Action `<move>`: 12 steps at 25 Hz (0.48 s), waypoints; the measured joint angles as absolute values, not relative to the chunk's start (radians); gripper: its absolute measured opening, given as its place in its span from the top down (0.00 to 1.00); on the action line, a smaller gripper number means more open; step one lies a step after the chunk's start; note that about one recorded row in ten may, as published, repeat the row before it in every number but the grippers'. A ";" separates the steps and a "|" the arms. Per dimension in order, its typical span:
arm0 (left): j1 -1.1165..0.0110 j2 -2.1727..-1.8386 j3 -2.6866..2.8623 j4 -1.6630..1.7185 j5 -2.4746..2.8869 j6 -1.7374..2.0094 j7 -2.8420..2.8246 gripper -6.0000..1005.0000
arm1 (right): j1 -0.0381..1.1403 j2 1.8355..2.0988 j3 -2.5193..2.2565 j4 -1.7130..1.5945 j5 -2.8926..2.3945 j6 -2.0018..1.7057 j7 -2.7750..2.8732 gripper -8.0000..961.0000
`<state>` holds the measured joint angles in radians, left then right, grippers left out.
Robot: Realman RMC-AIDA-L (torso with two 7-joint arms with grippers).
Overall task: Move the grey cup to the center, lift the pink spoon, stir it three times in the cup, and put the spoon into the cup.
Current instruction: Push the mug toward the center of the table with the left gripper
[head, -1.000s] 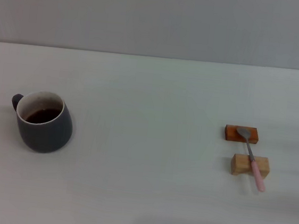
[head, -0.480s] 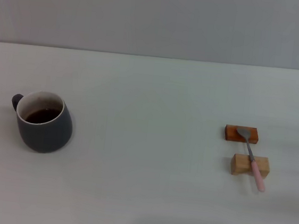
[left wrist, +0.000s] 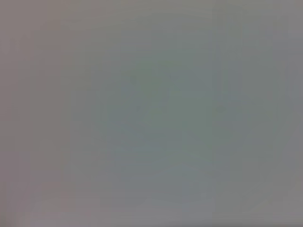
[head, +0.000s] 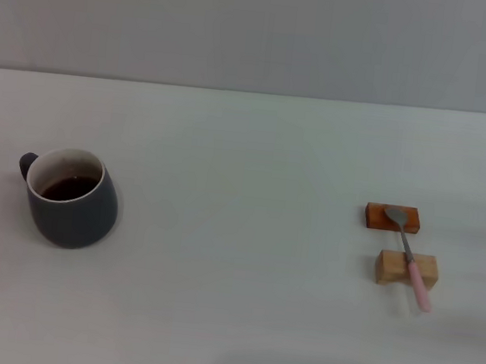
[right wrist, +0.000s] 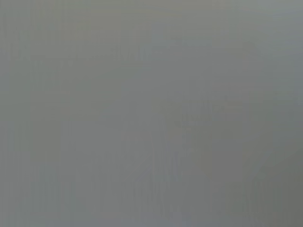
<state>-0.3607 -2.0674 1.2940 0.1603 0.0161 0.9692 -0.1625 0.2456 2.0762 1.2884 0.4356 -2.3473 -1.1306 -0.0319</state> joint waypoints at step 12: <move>-0.344 -2.066 1.552 0.158 0.016 0.972 -0.168 0.99 | 0.245 2.075 1.288 0.437 -2.349 -1.131 -0.037 0.27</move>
<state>-0.3444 -2.0657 1.5521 0.1576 0.0157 0.9716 -0.1681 0.2455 2.0754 1.2885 0.4372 -2.3486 -1.1306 -0.0366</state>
